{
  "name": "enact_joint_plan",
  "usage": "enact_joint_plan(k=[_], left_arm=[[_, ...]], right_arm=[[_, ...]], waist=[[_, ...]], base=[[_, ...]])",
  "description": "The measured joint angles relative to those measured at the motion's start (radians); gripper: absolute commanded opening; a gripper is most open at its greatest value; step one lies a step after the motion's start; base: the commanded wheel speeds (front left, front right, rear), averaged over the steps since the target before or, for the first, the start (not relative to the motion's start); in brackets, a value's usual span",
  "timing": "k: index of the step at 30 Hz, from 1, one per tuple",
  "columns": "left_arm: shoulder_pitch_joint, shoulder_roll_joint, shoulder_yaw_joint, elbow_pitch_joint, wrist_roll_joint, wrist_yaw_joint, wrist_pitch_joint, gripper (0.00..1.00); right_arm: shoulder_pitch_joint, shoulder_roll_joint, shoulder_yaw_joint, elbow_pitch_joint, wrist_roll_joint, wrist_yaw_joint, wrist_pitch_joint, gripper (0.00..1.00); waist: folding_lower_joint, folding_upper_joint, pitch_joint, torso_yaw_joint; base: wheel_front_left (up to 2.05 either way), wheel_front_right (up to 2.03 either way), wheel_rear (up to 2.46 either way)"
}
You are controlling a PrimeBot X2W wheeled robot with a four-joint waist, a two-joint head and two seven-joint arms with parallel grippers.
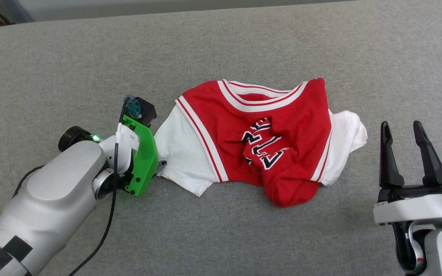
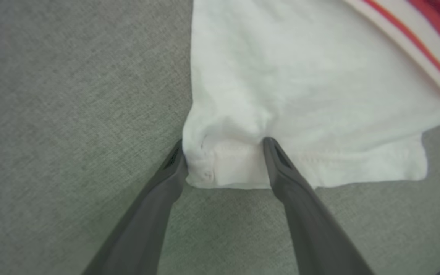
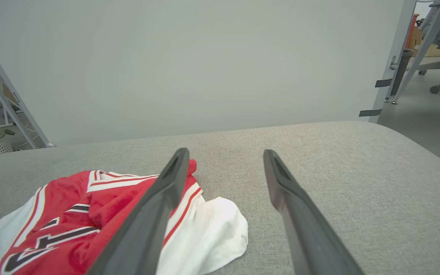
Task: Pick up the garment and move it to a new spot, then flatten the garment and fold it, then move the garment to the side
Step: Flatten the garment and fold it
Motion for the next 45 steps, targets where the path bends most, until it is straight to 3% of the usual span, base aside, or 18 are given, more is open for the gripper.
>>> enact_joint_plan(k=[1,2,3,4,11,21,30,31,32,33,38,45], left_arm=[[-0.006,-0.001,-0.01,0.007,-0.005,0.0,-0.008,1.0],[-0.012,-0.002,-0.029,0.011,-0.011,0.0,-0.01,0.72],[-0.019,-0.001,-0.042,0.012,-0.016,0.0,-0.015,0.22],[-0.028,0.002,-0.058,0.012,-0.019,0.0,-0.027,0.0],[-0.046,0.029,-0.092,0.007,-0.06,-0.001,-0.151,0.0],[-0.046,0.186,-0.048,0.06,-0.12,0.0,-0.217,0.0],[0.012,0.198,-0.047,0.185,-0.153,0.02,-0.236,0.0],[0.017,0.192,-0.047,0.196,-0.153,0.024,-0.248,0.03],[0.02,0.183,-0.045,0.207,-0.154,0.027,-0.263,0.4],[0.02,0.174,-0.041,0.215,-0.153,0.031,-0.289,1.0],[0.021,0.137,-0.025,0.235,-0.125,0.063,-0.456,1.0],[0.072,0.103,0.028,0.19,-0.073,0.182,-0.779,1.0]], right_arm=[[0.0,0.0,-0.001,0.0,0.002,0.0,0.0,1.0],[0.0,-0.001,-0.002,0.001,0.005,0.0,0.0,1.0],[0.0,-0.001,-0.002,0.001,0.006,0.0,0.0,1.0],[0.0,-0.001,-0.003,0.001,0.006,0.0,0.0,1.0],[0.006,-0.001,-0.02,0.003,0.006,0.0,0.0,1.0],[0.016,0.0,-0.023,0.006,0.006,0.0,0.0,1.0],[0.018,-0.001,-0.027,0.012,-0.005,0.0,0.0,1.0],[0.019,0.0,-0.027,0.013,-0.005,0.0,0.0,1.0],[0.019,0.0,-0.028,0.013,-0.007,0.0,0.0,1.0],[0.019,0.0,-0.029,0.013,-0.012,0.0,0.0,1.0],[0.019,0.0,-0.045,0.006,-0.023,0.0,0.0,1.0],[0.01,-0.001,-0.102,-0.026,-0.039,0.0,0.0,1.0]], waist=[[0.0,0.0,0.003,-0.003],[0.0,0.0,0.006,-0.006],[0.0,0.0,0.007,-0.008],[0.0,0.0,0.008,-0.009],[0.0,0.0,-0.015,0.001],[0.0,0.0,-0.053,0.03],[0.0,0.0,-0.046,0.025],[0.0,0.0,-0.045,0.025],[0.0,0.0,-0.045,0.025],[0.0,0.0,-0.045,0.025],[0.0,0.0,-0.062,0.031],[0.0,0.0,-0.105,0.053]], base=[[0.0,0.0,0.0],[0.0,0.0,0.0],[0.0,0.0,0.0],[0.0,0.0,0.0],[0.0,0.0,0.0],[0.0,0.0,0.0],[0.0,0.0,0.0],[0.0,0.0,0.0],[0.0,0.0,0.0],[0.0,0.0,0.0],[0.0,0.0,0.0],[0.0,0.0,0.0]])
